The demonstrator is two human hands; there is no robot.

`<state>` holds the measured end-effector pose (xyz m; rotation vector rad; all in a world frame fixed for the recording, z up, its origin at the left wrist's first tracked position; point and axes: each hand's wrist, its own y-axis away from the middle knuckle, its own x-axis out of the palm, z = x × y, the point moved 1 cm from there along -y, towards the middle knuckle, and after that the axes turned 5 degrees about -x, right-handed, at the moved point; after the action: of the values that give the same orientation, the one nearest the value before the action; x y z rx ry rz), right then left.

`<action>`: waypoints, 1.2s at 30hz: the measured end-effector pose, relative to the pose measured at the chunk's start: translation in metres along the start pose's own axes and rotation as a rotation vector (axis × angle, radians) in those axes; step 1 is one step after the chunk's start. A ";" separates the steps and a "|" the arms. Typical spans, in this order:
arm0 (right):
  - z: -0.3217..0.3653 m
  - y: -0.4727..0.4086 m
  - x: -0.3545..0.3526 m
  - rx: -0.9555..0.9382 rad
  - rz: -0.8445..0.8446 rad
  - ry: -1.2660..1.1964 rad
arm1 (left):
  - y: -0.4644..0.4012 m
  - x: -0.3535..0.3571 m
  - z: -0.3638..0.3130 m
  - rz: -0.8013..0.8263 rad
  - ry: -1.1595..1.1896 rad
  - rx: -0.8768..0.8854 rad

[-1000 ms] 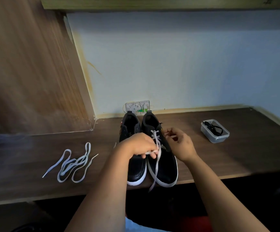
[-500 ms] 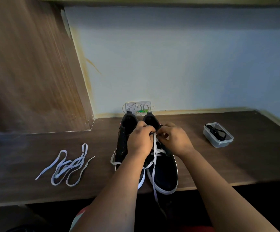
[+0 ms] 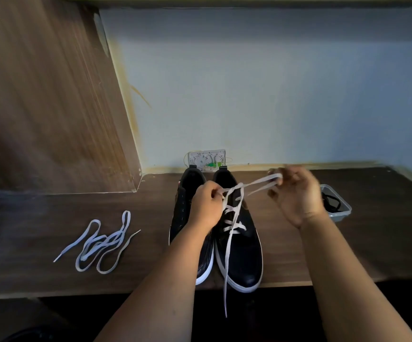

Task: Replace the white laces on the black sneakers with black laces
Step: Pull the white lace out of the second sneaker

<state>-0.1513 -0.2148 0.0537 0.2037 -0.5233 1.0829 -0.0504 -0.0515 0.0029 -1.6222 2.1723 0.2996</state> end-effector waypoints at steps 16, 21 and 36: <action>0.021 0.022 -0.032 -0.054 -0.029 -0.408 | 0.018 -0.094 -0.006 -0.260 0.609 -0.274; -0.021 0.024 0.002 0.004 -0.021 0.515 | 0.037 -0.064 -0.021 0.323 -0.370 -0.082; -0.073 0.009 0.027 -0.216 0.155 1.635 | 0.054 -0.069 -0.095 0.306 -1.168 -0.180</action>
<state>-0.1275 -0.1596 0.0034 -0.8903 0.8322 0.9917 -0.1038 -0.0149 0.1146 -0.7718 1.4327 1.1990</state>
